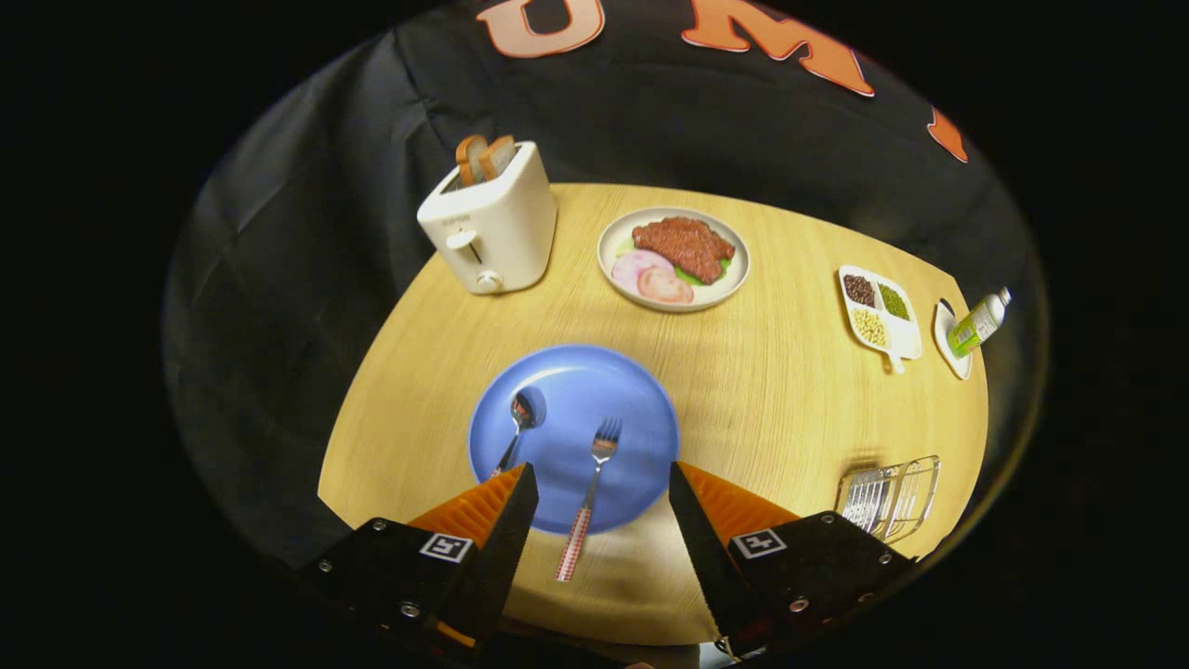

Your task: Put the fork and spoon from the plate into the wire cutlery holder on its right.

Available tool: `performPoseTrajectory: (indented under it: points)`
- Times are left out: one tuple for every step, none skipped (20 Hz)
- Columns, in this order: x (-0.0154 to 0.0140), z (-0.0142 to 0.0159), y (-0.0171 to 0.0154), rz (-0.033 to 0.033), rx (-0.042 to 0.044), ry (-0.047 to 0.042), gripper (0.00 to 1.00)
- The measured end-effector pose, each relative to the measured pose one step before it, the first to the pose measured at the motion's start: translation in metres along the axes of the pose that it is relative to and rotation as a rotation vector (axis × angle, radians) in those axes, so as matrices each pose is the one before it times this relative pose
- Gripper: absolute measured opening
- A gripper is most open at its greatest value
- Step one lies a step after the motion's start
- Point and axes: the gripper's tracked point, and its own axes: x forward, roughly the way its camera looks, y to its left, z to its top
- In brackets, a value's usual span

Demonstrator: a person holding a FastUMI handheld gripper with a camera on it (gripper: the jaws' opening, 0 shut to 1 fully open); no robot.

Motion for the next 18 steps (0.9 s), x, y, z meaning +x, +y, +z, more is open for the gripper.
performPoseTrajectory:
  points:
    - [0.00501, -0.00897, 0.00415, 0.00286, -0.01122, 0.03917, 0.85]
    - [0.00715, -0.01087, 0.00434, -0.00169, -0.00317, 0.03952, 0.81]
    - [0.00574, -0.00697, 0.00401, 0.00053, -0.0032, 0.02703, 0.79]
    - [0.00417, -0.00415, 0.00284, -0.00425, -0.00614, 0.02221, 0.76]
    - [0.00329, -0.00278, 0.0013, -0.00627, -0.00757, 0.01592, 0.74]
    - [0.00431, -0.00356, 0.00153, -0.00556, -0.00672, 0.01425, 0.69]
    - [0.00319, -0.00285, 0.00111, -0.00599, -0.00162, 0.01645, 0.67]
    - [0.00381, -0.00428, 0.00154, -0.00617, 0.00263, 0.01994, 0.63]
    - [0.00366, -0.00295, 0.00336, 0.00534, 0.00313, 0.01692, 0.6]
    - [0.00519, -0.00325, 0.00321, 0.00576, 0.00406, 0.0159, 0.57]
    - [0.00528, -0.00339, 0.00013, -0.00746, 0.00488, 0.01706, 0.54]
    - [0.00237, -0.00318, -0.00019, -0.00845, 0.00331, 0.01536, 0.5]
    - [0.00266, -0.00116, -0.00083, -0.00994, 0.00348, 0.00875, 0.47]
    - [0.00304, -0.00195, -0.00055, -0.00823, 0.00108, 0.01034, 0.43]
    - [0.0029, -0.00242, -0.00075, -0.00946, 0.00204, 0.01583, 0.41]
    - [0.00338, -0.00232, 0.00029, -0.0043, 0.00529, 0.01553, 0.39]
    - [0.00355, -0.00146, -0.00095, -0.00796, 0.00359, 0.01756, 0.39]
    - [-0.00147, -0.0016, 0.0009, -0.00674, 0.00262, 0.01365, 0.38]
